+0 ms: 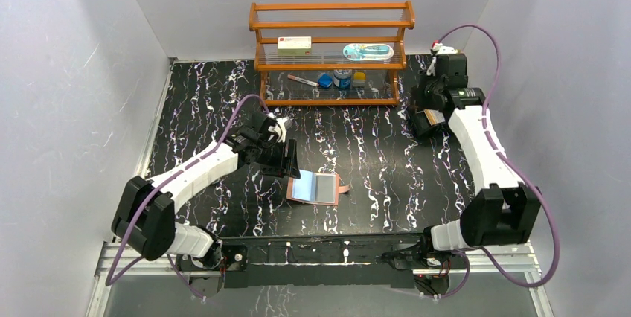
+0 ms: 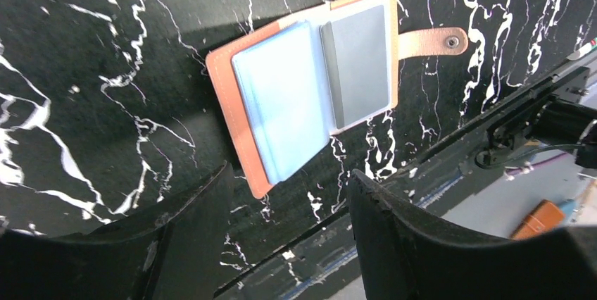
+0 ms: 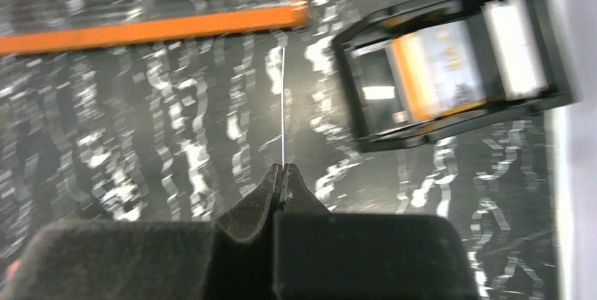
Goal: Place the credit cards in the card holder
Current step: Pick up the credit card from the storage box, then insert the credit card into the card holder.
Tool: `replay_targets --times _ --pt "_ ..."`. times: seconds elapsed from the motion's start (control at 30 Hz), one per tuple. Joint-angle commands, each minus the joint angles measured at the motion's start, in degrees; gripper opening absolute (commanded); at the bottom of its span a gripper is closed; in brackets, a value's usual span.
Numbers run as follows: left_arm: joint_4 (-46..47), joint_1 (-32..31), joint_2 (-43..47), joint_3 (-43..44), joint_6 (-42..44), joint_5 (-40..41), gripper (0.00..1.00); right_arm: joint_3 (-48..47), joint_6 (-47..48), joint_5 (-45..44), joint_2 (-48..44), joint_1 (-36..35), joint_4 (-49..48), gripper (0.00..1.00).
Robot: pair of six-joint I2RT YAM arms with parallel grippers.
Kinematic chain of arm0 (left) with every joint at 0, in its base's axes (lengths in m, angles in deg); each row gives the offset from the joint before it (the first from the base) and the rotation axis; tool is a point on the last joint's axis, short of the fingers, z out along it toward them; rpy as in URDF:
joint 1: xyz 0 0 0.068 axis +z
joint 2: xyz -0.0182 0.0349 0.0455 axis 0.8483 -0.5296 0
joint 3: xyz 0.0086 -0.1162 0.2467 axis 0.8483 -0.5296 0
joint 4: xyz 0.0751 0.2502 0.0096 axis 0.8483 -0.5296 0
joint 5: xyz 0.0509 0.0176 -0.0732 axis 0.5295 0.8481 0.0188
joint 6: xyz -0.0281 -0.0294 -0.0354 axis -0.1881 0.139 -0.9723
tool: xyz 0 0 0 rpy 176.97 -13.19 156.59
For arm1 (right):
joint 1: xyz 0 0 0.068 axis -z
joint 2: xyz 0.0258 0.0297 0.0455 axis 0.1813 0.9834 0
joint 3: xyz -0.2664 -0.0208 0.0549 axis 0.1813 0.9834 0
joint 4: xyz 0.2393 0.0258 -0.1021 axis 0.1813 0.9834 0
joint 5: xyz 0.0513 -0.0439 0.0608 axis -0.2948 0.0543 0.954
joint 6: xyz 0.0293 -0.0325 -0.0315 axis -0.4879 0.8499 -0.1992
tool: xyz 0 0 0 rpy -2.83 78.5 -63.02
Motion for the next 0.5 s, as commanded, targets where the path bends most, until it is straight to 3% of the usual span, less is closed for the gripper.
replay_targets --times 0.0,0.17,0.3,0.33,0.47 --pt "2.1 1.2 -1.3 -2.3 -4.6 -6.0 0.59 4.8 -9.7 14.9 -5.7 -3.0 -3.5 0.00" --pt "6.6 3.5 -4.0 -5.4 -8.3 -11.3 0.59 14.7 -18.3 23.6 -12.5 -7.5 -10.5 0.00" --pt "5.1 3.9 -4.2 -5.4 -7.7 -5.4 0.59 23.9 -27.2 26.1 -17.5 -13.2 -18.0 0.00" --pt "4.5 4.1 -3.7 -5.5 -7.2 -2.8 0.59 30.0 -32.6 27.3 -19.9 -16.6 -24.2 0.00" --pt "5.2 4.3 -5.0 -5.4 -7.0 -4.9 0.59 37.8 -39.7 28.3 -20.9 -21.5 -34.9 0.00"
